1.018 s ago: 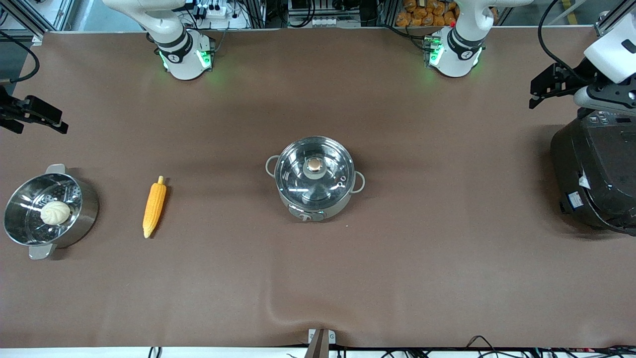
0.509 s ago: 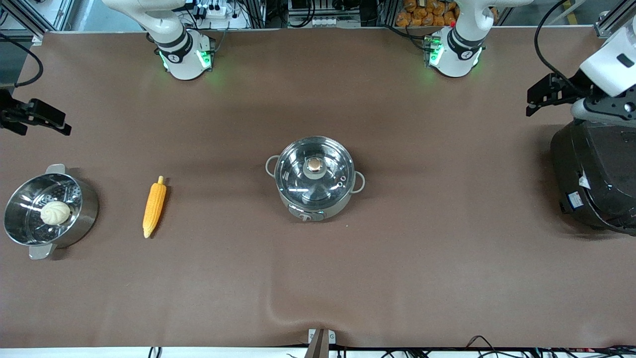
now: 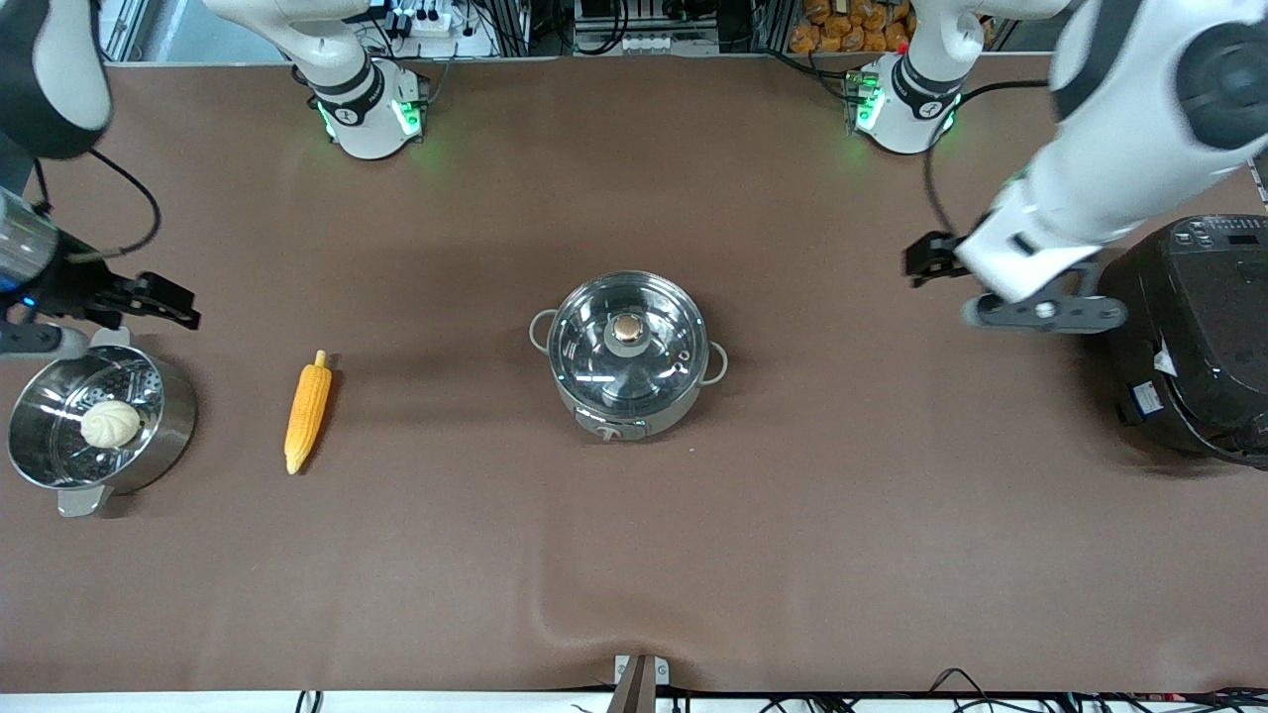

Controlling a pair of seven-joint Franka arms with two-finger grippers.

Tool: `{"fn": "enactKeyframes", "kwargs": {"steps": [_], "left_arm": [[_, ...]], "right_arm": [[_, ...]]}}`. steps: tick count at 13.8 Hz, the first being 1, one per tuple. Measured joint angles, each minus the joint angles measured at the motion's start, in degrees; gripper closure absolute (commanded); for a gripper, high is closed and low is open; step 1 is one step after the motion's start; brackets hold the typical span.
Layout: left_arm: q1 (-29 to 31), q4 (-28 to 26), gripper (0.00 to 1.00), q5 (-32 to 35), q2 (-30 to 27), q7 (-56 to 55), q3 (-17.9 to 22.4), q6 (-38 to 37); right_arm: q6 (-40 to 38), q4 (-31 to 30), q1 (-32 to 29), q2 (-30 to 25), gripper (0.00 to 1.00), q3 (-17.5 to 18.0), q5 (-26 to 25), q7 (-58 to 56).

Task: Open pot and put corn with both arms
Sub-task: 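Reach the left gripper to the lid knob while the right gripper reaches the corn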

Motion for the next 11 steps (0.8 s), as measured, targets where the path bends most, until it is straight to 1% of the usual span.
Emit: {"fn": "enactKeyframes", "kwargs": {"steps": [3,5,8,9,11], "left_arm": [[-8.88,1.20,0.00,0.00,5.25,-12.86,-0.18,5.52],[-14.37,1.40,0.00,0.00,8.56,-19.38,-0.21,11.16],[-19.88,1.76,0.00,0.00,13.53,-26.38,-0.07,21.59],[-21.32,2.20,0.00,0.00,15.32,-27.82,0.08,23.94],[-24.25,4.04,0.00,0.09,19.24,-29.05,0.92,25.80]], "right_arm": [[5.69,-2.99,0.04,4.09,0.00,-0.01,-0.02,-0.01],[11.13,-6.83,0.08,6.58,0.00,0.00,0.00,0.00],[24.91,-16.02,0.33,9.95,0.00,0.04,0.00,0.00],[28.50,-18.23,0.65,11.16,0.00,0.07,0.00,0.00],[32.87,-20.24,0.96,14.35,0.00,0.08,0.00,0.00]]}}
